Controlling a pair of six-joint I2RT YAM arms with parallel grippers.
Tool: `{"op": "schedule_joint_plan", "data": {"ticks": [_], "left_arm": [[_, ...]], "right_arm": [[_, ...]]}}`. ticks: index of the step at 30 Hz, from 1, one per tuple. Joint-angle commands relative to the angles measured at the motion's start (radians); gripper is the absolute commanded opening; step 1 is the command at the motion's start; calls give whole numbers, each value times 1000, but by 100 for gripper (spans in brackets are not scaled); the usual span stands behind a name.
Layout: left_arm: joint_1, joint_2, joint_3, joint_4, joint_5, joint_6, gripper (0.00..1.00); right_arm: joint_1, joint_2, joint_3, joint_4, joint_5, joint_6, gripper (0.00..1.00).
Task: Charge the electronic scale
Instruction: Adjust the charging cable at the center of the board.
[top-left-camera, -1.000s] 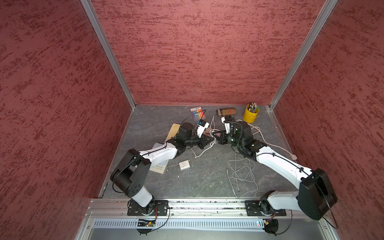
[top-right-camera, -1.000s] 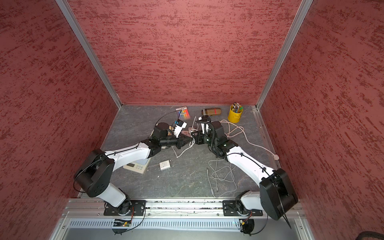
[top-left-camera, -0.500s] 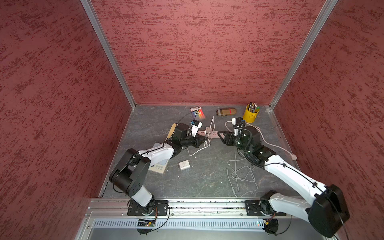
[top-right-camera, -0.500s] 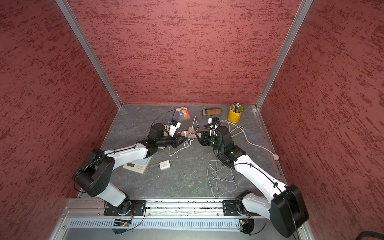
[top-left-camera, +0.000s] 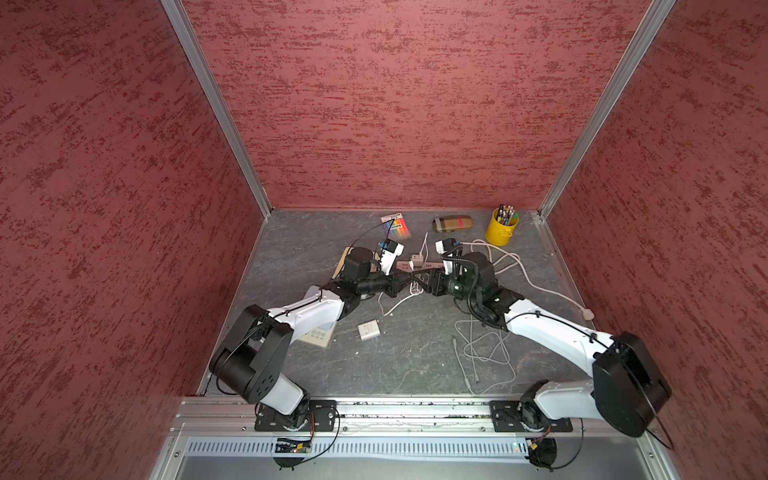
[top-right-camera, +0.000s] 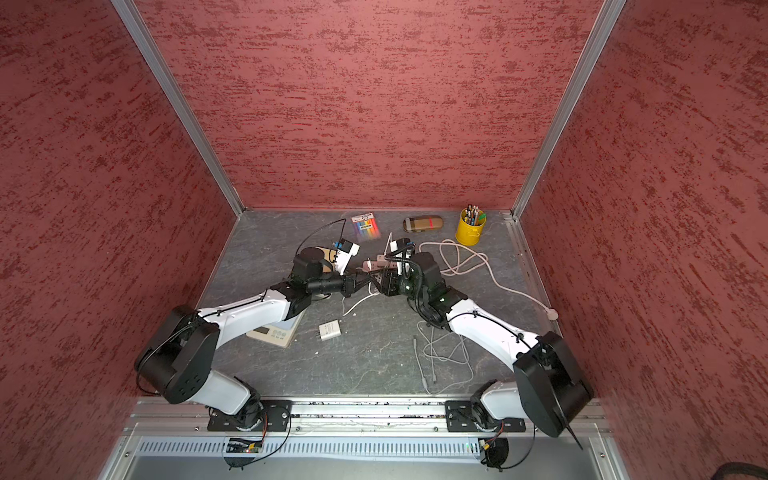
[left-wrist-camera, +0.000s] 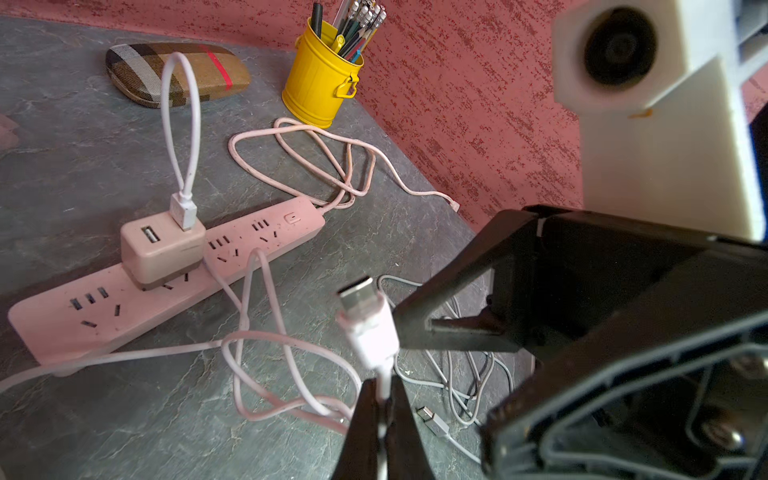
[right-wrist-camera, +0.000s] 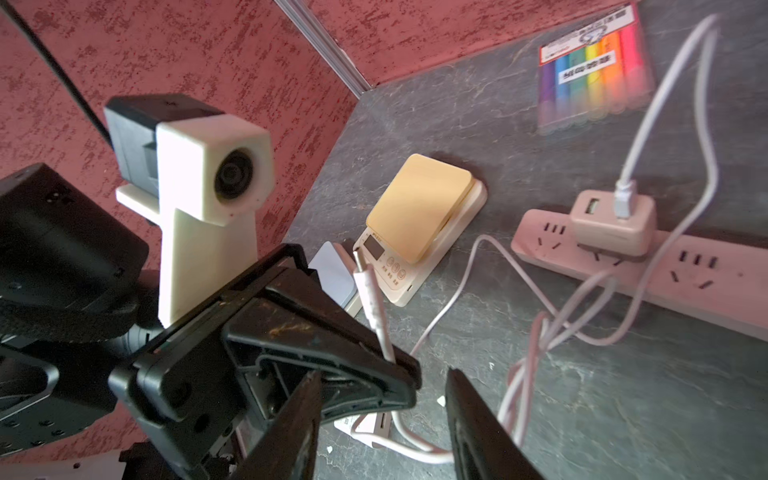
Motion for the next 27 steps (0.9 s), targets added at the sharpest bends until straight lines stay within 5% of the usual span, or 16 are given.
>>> {"op": "schedule_joint_plan", "data": {"ticks": [1,17,20,23,24,25,27], "left_arm": [[3,-26,-5,24,28,0,0],[-20,-48,-11,4,64,59,0],[-19,-51,-17,7,72,66,0],[-8,-70,-31,6,71,68,1],[2,-82,-40,8,73,71,18],[15,-99,-50,7,81,75,46],[53,-138,-74,-1,117,79,60]], "right_arm": [[6,1,33,64,-38,-11,49],[6,91,70,107,-31,-8,23],[6,123,68,122,-63,-15,0],[6,120,68,95,-84,-58,0],[7,115,70,78,-87,-82,0],[4,109,77,49,-92,-117,0],[-2,102,92,-13,-118,-196,0]]}}
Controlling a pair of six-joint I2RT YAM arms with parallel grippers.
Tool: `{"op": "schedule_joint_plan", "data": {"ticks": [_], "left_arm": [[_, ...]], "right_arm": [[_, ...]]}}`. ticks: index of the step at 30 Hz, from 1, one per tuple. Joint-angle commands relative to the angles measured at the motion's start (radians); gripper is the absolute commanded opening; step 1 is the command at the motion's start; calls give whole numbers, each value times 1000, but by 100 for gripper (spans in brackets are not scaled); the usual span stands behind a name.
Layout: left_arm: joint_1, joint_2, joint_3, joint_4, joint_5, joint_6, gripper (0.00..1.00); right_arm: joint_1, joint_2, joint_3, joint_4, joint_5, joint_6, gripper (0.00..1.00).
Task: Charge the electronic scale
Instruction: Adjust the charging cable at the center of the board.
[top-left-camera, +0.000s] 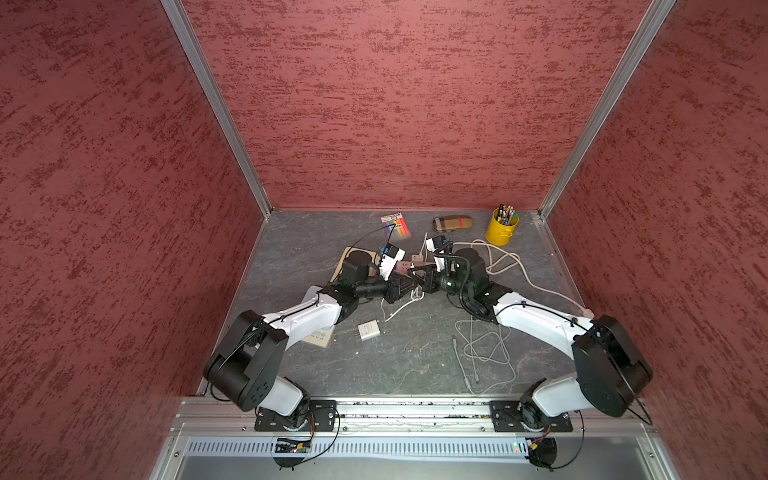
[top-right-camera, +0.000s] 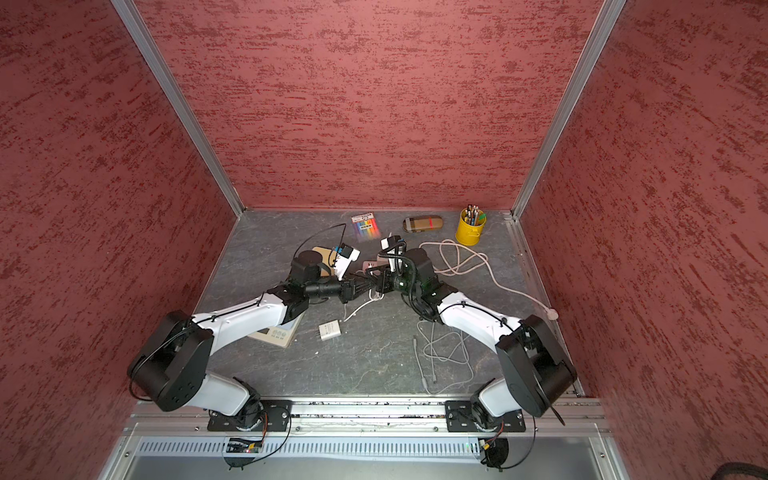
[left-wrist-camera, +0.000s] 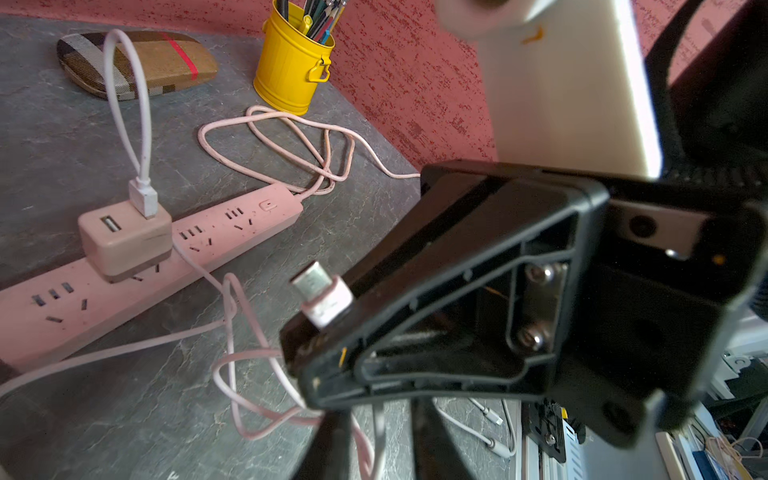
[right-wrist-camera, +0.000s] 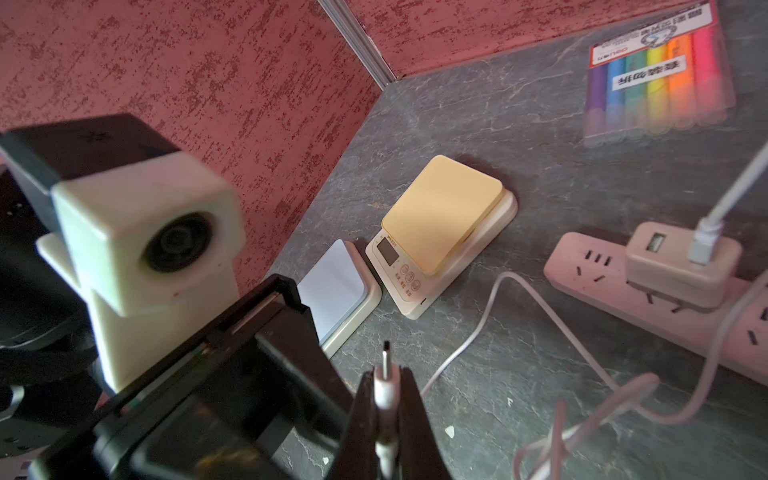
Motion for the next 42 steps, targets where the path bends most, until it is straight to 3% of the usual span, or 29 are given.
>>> {"op": "schedule_joint_plan", "data": {"ticks": [1,7,10,14,24,30,34,42], "left_arm": [[71,-86,-24,16,83,22,62],[220,-156,-1,-14,350,0,62],[242,-124,37,-18,439,-4,60],[240,-55,54,103,518,-94,52],[196,20,83,107,535,-88,35],[174,32,90,31,525,-43,32],[169,40,87,20,529,-47,21],[168,60,93,13,530,-74,17]], "right_arm": [[-5,-13,49,-103,-67,-151,0],[-4,-3,118,-265,-228,-346,0],[-5,-2,131,-285,-290,-381,0],[-5,-9,134,-278,-347,-390,0],[-5,-6,136,-235,-432,-357,0],[-5,-2,139,-225,-433,-348,0],[-5,-2,135,-206,-436,-333,0],[-5,-12,131,-192,-432,-325,0]]}}
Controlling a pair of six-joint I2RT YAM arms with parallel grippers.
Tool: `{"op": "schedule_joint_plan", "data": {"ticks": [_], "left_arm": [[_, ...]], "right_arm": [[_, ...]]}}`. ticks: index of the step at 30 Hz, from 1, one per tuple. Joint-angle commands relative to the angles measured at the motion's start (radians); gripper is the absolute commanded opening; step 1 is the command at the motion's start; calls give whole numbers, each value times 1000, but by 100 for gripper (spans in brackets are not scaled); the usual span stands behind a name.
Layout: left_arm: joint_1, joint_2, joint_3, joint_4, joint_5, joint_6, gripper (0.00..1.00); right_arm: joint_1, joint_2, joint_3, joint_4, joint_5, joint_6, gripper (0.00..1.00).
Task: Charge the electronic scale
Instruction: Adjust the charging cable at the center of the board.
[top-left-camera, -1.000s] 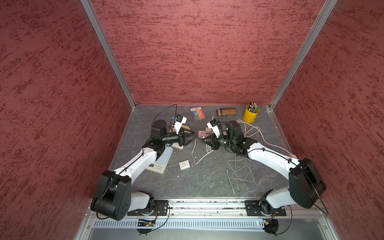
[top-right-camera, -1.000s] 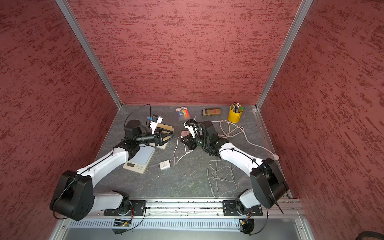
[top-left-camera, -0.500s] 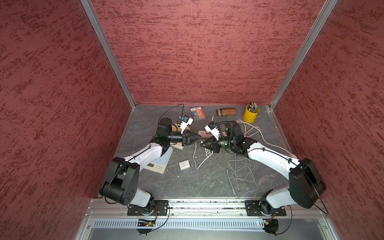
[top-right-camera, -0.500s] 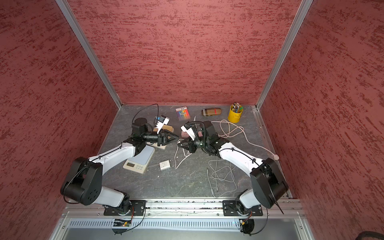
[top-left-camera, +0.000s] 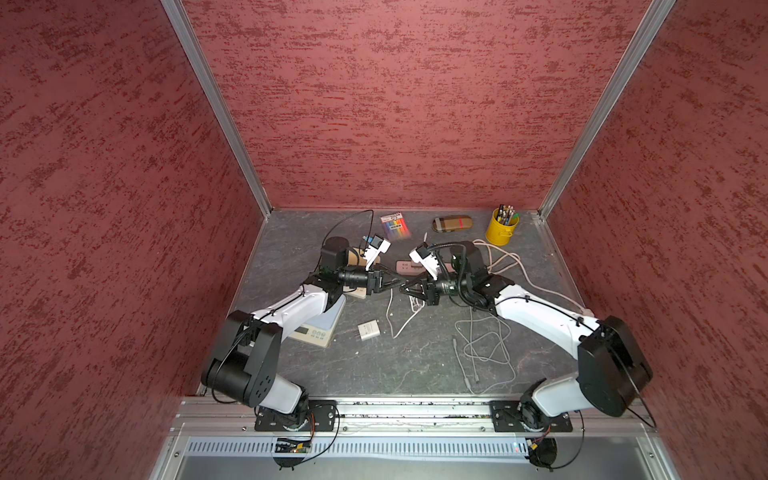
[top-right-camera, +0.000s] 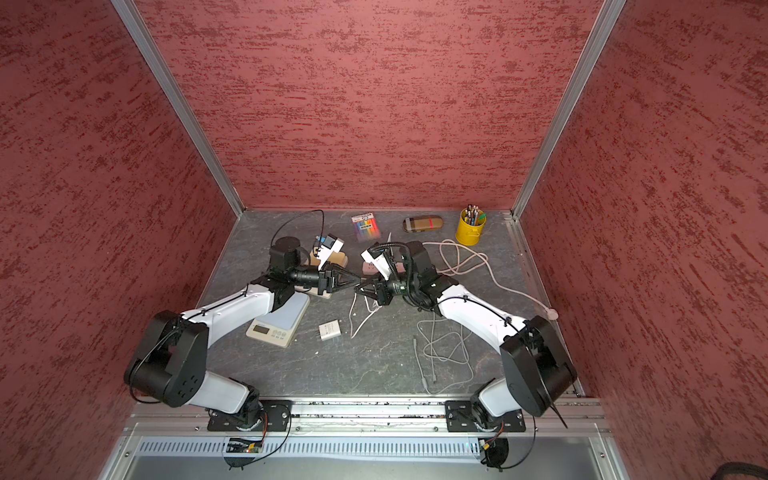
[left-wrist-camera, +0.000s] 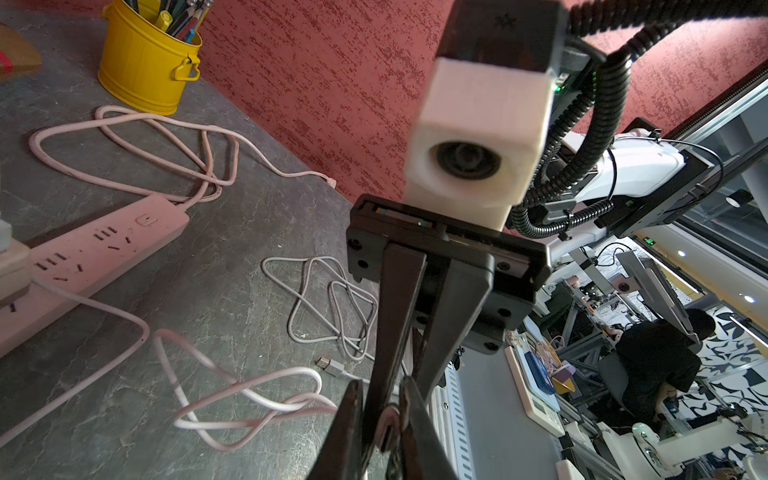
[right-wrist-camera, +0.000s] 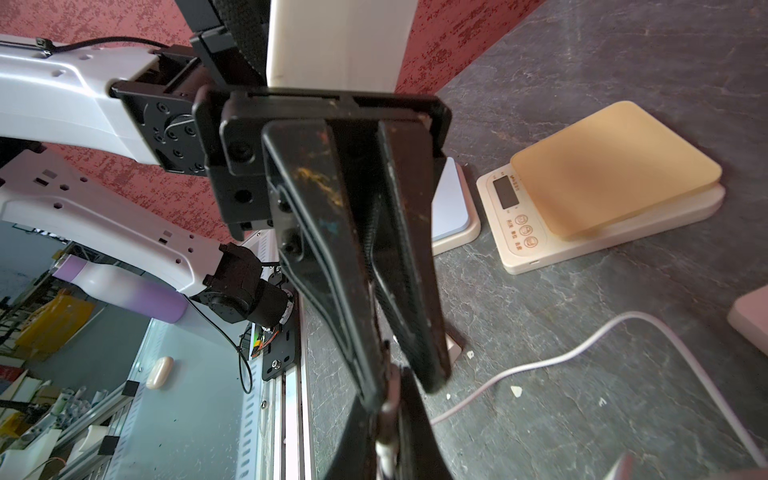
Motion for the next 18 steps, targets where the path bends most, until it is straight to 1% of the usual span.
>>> {"op": "schedule_joint_plan", "data": {"ticks": [1,2,4,6,8,9,11,13,15,18], "left_arm": [[-4,28,23,-14,8,-17,15],[-4,33,25,-10,10,-26,13],[-3,44,24,11,14,-59,0],[0,57,22,50,23,-104,0],[3,57,13,95,20,-152,0],[7,49,10,99,4,-167,0],[15,33,11,59,-37,-172,0],[25,19,18,-10,-92,-179,0],[38,7,17,-63,-157,-208,0],[65,1,14,-148,-257,-273,0]], "right_arm": [[-2,-12,24,49,-28,7,0],[-4,-12,24,51,-27,9,0],[-3,-12,24,58,-17,14,0],[-4,-13,24,65,11,21,0],[-5,-13,16,78,66,31,0],[-5,-27,12,80,109,39,14],[-8,-63,0,88,191,46,30],[-10,-102,-24,109,263,51,49],[-14,-146,-48,120,330,53,55],[-14,-223,-96,124,479,45,57]]}}
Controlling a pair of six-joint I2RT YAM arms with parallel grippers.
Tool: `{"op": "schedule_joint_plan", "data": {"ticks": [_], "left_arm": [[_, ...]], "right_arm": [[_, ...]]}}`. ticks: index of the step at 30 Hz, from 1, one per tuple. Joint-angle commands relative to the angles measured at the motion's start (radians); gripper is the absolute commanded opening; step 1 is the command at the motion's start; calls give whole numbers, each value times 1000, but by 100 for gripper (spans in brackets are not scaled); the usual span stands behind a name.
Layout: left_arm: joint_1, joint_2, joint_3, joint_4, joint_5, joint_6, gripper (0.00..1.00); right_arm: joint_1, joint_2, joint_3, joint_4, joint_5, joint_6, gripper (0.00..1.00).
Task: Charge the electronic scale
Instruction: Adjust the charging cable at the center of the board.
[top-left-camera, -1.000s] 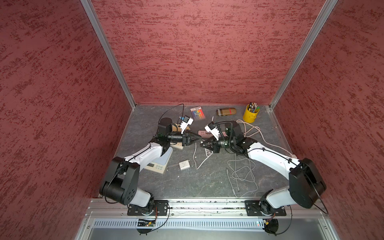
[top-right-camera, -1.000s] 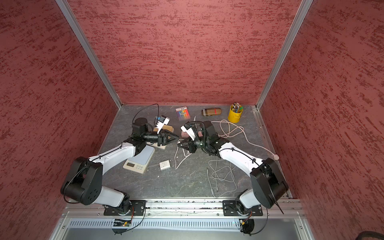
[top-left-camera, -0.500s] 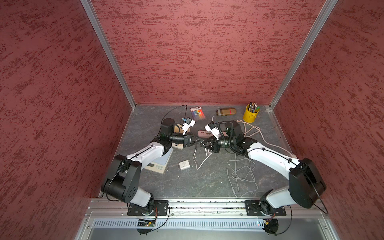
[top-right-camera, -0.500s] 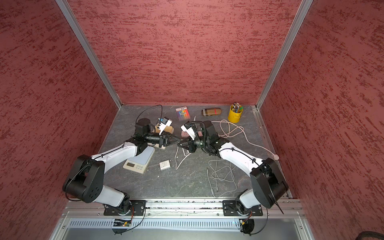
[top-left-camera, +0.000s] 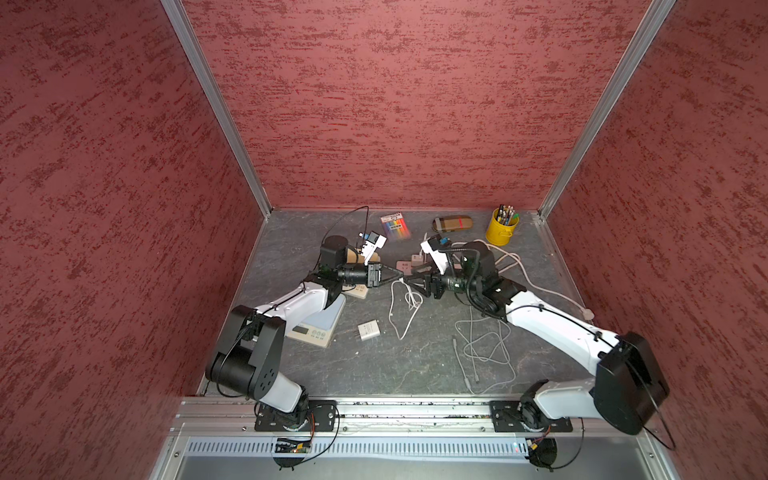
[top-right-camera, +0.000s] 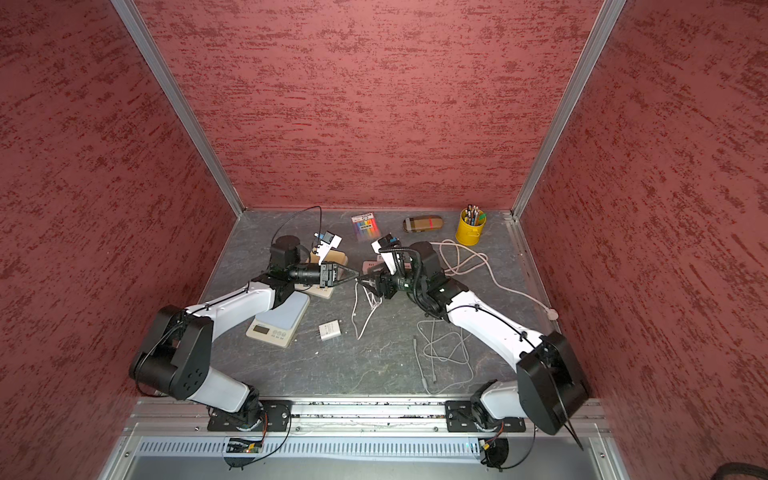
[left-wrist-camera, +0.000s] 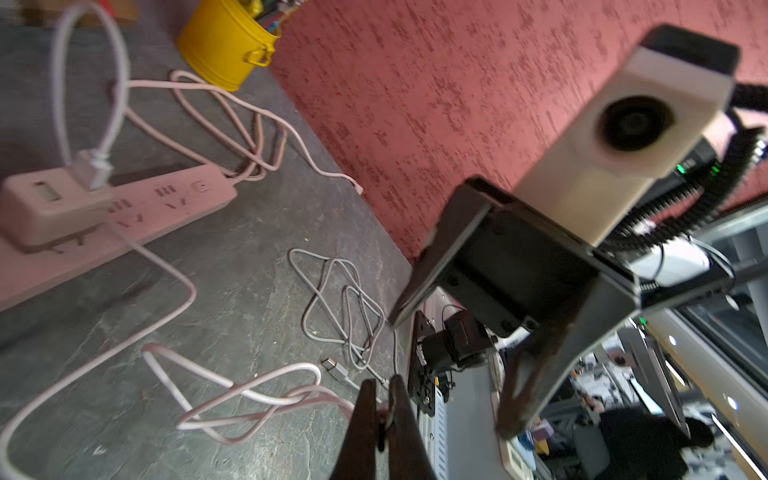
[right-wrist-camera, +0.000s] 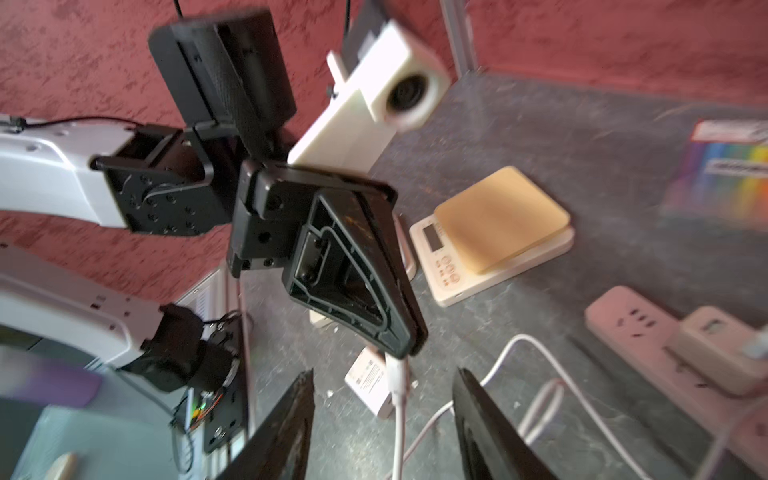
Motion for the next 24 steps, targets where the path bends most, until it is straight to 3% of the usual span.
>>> {"op": "schedule_joint_plan", "data": {"ticks": [1,4,7,11,16,24], "left_arm": [[29,-23,-4,-112,-138,-98,0],[40,-20,-17,-124,-170,-165,0],[38,-16,0,-212,-201,-153,0],[37,-6,2,-228,-180,-160,0],[37,1,2,-211,-149,-186,0],[37,15,23,-204,-108,-198,0]], "right_arm": [[-4,-78,-44,52,222,-3,57],[2,-64,-29,2,273,-24,55],[34,3,27,-71,269,-87,56],[70,78,67,-88,261,-148,59],[100,135,98,-92,216,-217,55],[139,244,138,-120,197,-286,39]]}}
